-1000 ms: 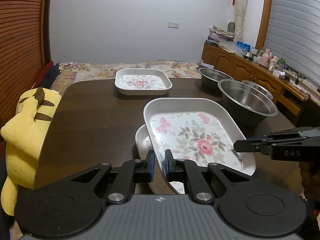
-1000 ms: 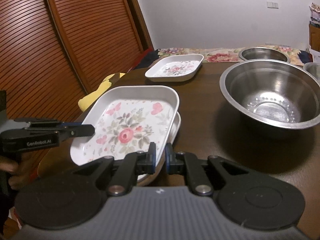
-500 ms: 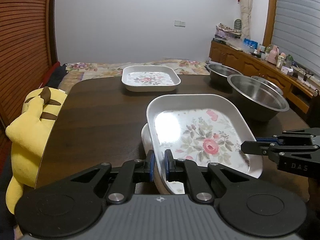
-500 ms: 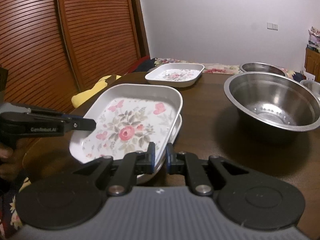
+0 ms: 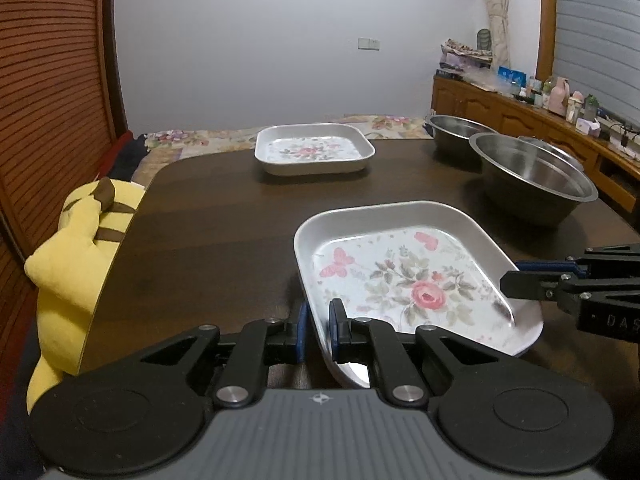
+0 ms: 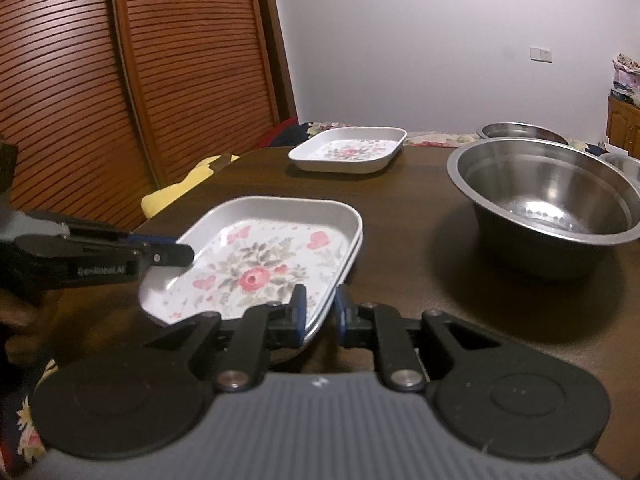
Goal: Organize plates and bowls
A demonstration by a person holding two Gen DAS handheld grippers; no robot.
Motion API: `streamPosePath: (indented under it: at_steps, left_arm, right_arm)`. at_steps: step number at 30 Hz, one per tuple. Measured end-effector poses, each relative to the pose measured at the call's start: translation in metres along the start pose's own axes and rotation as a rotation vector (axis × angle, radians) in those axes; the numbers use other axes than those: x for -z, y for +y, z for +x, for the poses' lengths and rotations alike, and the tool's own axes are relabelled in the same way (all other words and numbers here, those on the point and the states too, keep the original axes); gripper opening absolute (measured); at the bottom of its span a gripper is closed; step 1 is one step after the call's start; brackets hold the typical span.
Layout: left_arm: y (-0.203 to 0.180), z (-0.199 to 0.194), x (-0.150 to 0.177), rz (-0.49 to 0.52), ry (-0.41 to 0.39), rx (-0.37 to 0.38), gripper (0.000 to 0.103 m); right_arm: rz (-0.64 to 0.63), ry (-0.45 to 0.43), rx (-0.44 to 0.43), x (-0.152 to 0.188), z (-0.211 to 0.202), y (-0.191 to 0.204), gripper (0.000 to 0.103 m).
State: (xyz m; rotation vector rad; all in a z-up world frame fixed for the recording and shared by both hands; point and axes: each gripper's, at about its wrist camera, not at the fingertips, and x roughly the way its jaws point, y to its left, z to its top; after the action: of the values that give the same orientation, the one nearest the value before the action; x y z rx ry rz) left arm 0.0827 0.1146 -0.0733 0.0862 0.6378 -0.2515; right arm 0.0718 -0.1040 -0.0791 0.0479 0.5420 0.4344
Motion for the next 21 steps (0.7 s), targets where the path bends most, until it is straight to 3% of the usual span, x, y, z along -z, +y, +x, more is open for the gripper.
streamPosePath:
  at_steps: [12,21]
  left_arm:
    - [0.002,0.003,0.000,-0.021,-0.005,0.000,0.014]
    - [0.006,-0.009,-0.015,-0.029,-0.052,0.008,0.027]
  right_arm:
    - [0.026,-0.007,-0.007,0.001,0.001,-0.001,0.018]
    - [0.040,-0.045,0.004,-0.013,-0.011,-0.010,0.018]
